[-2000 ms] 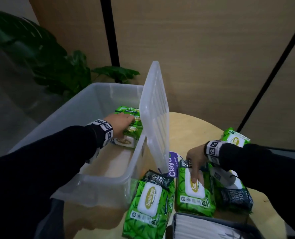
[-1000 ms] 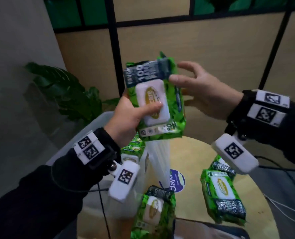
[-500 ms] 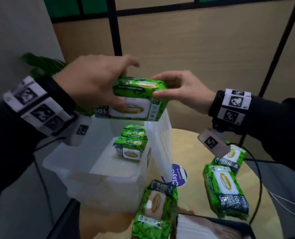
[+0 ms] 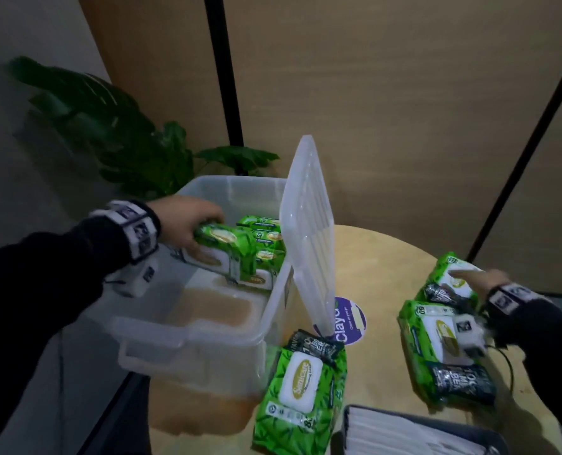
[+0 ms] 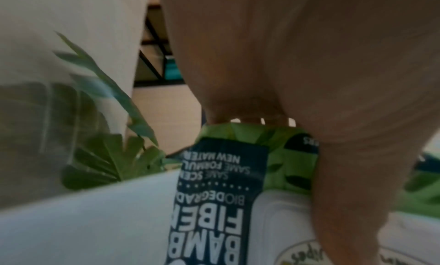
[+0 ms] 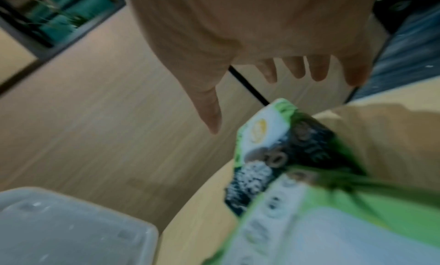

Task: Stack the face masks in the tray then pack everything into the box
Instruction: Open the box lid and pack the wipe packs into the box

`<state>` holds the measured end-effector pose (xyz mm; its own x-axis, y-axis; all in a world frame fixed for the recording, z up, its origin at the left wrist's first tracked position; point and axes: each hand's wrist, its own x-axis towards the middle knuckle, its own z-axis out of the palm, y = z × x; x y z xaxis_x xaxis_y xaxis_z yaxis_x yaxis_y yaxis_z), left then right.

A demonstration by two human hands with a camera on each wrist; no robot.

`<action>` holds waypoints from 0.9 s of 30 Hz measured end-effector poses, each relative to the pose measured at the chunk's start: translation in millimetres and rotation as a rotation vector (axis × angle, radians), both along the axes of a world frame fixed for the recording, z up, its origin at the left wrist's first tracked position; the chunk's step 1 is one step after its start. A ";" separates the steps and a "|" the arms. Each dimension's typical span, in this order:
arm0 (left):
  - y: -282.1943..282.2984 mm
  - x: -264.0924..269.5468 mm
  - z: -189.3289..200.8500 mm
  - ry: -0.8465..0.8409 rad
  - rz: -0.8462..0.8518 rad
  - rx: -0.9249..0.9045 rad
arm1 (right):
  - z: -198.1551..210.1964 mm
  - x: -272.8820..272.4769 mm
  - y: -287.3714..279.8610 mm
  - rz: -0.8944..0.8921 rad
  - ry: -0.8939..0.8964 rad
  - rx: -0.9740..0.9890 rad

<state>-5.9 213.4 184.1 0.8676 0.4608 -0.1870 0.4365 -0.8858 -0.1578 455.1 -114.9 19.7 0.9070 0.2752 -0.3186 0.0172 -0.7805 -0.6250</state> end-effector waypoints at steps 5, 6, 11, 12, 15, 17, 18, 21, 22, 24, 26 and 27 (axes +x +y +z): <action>-7.8 48.0 -52.1 0.270 -0.030 0.100 | -34.7 6.3 -2.3 -0.052 0.091 0.072; -9.7 54.9 -60.2 0.290 -0.043 0.132 | -39.0 10.0 -2.9 -0.070 0.098 0.096; -17.6 75.5 -92.6 0.320 -0.118 0.231 | -61.3 35.0 -10.1 -0.153 0.291 0.125; -17.6 77.1 -95.2 0.320 -0.128 0.248 | -58.6 33.1 -12.4 -0.167 0.309 0.129; -14.7 77.1 -97.7 0.292 -0.112 0.236 | -52.7 27.8 -12.0 -0.193 0.285 0.172; -13.8 75.4 -96.2 0.281 -0.086 0.206 | -41.9 19.0 -5.4 -0.188 0.183 0.269; -13.4 74.2 -93.1 0.273 -0.064 0.189 | -32.5 11.8 -1.0 -0.181 0.150 0.316; -14.5 65.5 -56.1 0.146 0.089 0.139 | 0.1 -2.6 14.4 -0.135 0.058 0.545; -13.4 60.8 -33.8 0.033 0.170 0.161 | 15.6 -8.4 16.0 -0.096 0.028 0.606; -14.4 50.2 17.2 -0.343 0.316 0.198 | 48.3 -19.5 16.4 0.011 0.006 0.761; -31.4 41.1 65.7 -0.742 0.343 0.188 | 87.7 -39.9 15.6 0.157 -0.028 0.895; -48.0 40.1 86.0 -0.895 0.302 0.170 | 107.4 -52.4 15.1 0.245 -0.057 0.938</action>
